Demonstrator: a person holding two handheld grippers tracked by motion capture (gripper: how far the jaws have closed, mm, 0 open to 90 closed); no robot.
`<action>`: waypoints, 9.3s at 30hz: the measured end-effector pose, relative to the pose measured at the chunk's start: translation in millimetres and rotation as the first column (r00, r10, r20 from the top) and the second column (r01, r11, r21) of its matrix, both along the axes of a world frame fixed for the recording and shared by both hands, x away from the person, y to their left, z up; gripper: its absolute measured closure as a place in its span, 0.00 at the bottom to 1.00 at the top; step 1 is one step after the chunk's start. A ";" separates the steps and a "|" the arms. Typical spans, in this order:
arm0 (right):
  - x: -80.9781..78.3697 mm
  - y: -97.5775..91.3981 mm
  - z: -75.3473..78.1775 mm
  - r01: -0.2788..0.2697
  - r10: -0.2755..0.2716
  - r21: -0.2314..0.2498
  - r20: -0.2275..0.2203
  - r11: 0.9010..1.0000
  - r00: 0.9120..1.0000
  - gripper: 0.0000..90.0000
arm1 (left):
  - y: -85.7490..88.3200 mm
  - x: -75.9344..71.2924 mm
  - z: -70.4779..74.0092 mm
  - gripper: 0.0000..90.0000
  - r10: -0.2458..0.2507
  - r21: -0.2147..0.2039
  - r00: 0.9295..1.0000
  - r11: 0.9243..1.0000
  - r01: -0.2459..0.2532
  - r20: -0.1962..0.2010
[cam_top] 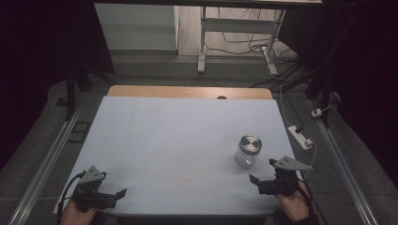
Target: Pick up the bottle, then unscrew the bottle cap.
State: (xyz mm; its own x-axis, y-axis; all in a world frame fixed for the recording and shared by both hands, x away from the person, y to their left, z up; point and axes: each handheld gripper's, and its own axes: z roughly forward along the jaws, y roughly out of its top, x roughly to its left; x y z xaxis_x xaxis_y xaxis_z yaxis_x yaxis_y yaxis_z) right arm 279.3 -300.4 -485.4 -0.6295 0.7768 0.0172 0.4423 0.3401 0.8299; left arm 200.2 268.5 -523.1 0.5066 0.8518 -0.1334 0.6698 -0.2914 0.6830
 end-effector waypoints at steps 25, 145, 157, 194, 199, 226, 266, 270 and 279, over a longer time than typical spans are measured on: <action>37.8 18.1 -4.8 0.033 -0.037 -0.042 -0.096 0.999 0.995 0.00 | -0.4 1.6 -0.7 0.00 -0.002 0.000 1.000 1.000 0.002 -0.014; 64.2 151.1 25.8 -0.328 0.328 -0.005 -0.002 0.945 0.945 0.16 | 5.7 2.5 -0.5 0.00 -0.017 -0.062 1.000 0.998 0.015 -0.021; 66.4 173.5 21.9 -0.365 0.365 -0.011 -0.004 0.931 0.931 0.16 | 5.3 2.5 -0.6 0.00 -0.017 -0.060 1.000 0.998 0.016 -0.021; 58.9 195.8 21.7 -0.424 0.424 -0.018 0.003 0.905 0.906 0.16 | -3.3 7.9 10.4 0.00 -0.134 -0.137 0.989 0.980 0.142 0.067; 58.0 196.5 21.7 -0.432 0.432 -0.020 0.003 0.902 0.902 0.16 | -6.9 12.8 14.9 0.00 -0.160 -0.138 0.982 0.975 0.173 0.099; 54.8 196.5 25.8 -0.499 0.499 -0.014 0.015 0.867 0.866 0.16 | -65.2 78.6 53.7 0.00 -0.374 -0.148 0.907 0.903 0.404 0.194; 51.7 207.0 26.8 -0.585 0.586 -0.029 0.018 0.810 0.810 0.16 | -153.2 130.9 86.0 0.22 -0.650 -0.096 0.704 0.712 0.696 0.286; 52.8 205.7 27.8 -0.566 0.566 -0.020 0.022 0.824 0.824 0.16 | -158.0 125.5 88.0 0.22 -0.583 -0.095 0.756 0.770 0.631 0.297; 53.9 203.7 29.3 -0.503 0.504 -0.016 0.045 0.864 0.863 0.16 | -167.6 117.2 89.4 0.23 -0.453 -0.095 0.835 0.860 0.502 0.311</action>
State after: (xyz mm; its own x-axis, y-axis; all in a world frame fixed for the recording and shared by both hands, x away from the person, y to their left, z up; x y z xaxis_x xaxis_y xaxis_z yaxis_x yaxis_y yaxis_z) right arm 333.2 -96.7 -456.1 -0.9350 0.3539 -0.0233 0.1716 0.5089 0.8436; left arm 317.5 100.9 -433.7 0.8807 0.4711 -0.0498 0.2603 -0.3934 0.8817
